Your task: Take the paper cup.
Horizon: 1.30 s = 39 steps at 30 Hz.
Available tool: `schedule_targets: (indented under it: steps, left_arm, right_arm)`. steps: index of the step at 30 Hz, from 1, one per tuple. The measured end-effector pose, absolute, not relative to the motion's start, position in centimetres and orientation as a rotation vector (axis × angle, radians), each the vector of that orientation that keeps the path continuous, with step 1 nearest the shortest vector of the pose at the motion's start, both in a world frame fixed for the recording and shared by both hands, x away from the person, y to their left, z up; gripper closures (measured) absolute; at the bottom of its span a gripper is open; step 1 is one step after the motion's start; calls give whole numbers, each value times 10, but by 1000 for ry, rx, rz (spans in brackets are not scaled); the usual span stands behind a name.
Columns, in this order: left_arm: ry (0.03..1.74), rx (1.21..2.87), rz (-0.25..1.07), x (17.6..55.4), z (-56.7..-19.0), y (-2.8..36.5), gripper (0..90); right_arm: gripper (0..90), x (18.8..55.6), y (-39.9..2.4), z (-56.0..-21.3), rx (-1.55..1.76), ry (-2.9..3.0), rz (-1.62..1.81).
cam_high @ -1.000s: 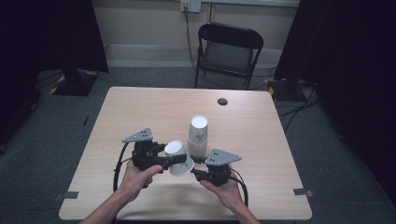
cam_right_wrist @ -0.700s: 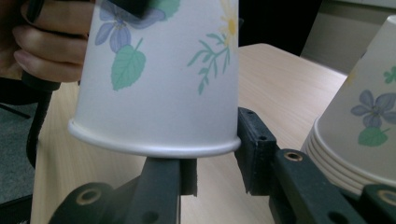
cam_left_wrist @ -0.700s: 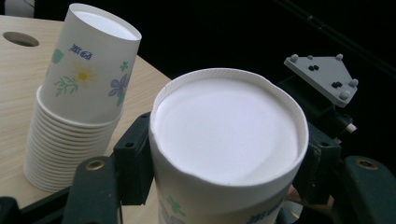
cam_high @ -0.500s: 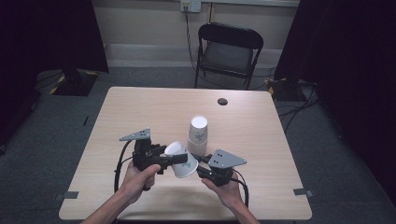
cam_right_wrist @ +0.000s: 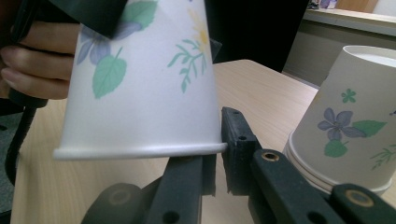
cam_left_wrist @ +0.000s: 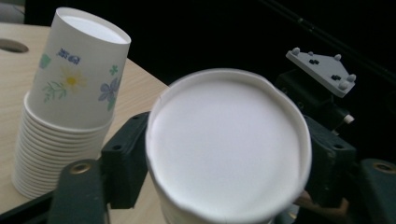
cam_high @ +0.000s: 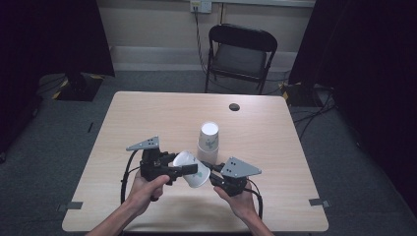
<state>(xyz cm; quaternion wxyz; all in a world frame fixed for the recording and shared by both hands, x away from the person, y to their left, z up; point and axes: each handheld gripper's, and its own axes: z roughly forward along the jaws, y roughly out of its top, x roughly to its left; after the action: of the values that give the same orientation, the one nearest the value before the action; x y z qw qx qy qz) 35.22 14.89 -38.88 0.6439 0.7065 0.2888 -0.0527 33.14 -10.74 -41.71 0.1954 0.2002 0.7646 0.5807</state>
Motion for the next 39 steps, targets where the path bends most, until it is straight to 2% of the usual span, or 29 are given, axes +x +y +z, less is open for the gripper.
schedule_targets:
  steps: [4, 10, 17, 26, 32, 35, 39]
  left_arm:
    - [652, 1622, -103, 352, -389, 150, 194]
    - [641, 1637, -63, 351, -388, 152, 157]
    - [626, 1649, -16, 349, -385, 156, 158]
    - [557, 1725, 120, 339, -382, 159, 175]
    - [569, 1740, 172, 337, -382, 162, 233]
    - [544, 1774, 208, 334, -382, 163, 295]
    - [513, 1852, 279, 332, -383, 162, 332]
  right_arm:
    - [856, 331, -108, -417, 557, 2148, 1620]
    - [865, 332, -110, -416, 575, 2159, 1621]
    - [869, 332, -111, -415, 578, 2185, 1589]
    - [872, 332, -114, -411, 571, 2239, 1524]
    - [873, 339, -123, -404, 611, 2262, 1492]
    - [873, 342, -127, -399, 633, 2273, 1475]
    - [872, 346, -126, -397, 662, 2317, 1444]
